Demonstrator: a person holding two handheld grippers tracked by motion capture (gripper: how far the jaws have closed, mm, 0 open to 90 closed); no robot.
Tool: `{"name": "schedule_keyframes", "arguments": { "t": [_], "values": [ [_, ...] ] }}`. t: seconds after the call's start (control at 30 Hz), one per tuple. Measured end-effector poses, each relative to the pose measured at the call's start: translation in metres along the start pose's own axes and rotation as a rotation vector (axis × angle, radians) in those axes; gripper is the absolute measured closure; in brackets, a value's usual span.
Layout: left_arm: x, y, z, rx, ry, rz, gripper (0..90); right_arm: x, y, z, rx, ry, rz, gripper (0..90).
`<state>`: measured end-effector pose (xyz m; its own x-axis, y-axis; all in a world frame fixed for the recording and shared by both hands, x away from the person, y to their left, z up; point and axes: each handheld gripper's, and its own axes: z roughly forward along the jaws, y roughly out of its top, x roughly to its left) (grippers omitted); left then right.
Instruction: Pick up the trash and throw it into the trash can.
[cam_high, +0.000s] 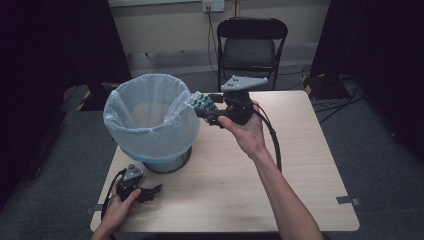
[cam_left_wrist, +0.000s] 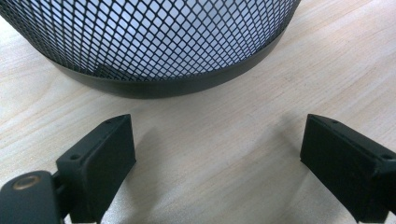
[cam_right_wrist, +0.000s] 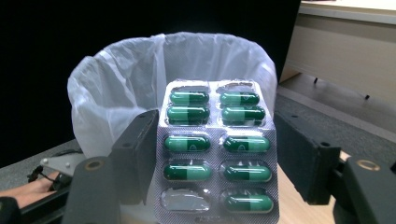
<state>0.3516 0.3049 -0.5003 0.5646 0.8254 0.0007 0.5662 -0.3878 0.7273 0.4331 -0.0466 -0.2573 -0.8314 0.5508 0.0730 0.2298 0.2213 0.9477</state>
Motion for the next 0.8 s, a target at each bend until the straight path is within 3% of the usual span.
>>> {"name": "schedule_keyframes", "arguments": {
  "t": [0.37, 0.8],
  "values": [
    [0.000, 0.000, 0.000, 0.000, 0.000, 0.003, 9.5, 0.008, 0.026, 0.037, -0.018, 0.076, 0.001, 33.7],
    [0.000, 0.000, 0.000, -0.007, -0.002, -0.007, 9.5, 0.007, 0.038, 0.081, 0.022, 0.118, 0.017, 33.7]
  ]
}}
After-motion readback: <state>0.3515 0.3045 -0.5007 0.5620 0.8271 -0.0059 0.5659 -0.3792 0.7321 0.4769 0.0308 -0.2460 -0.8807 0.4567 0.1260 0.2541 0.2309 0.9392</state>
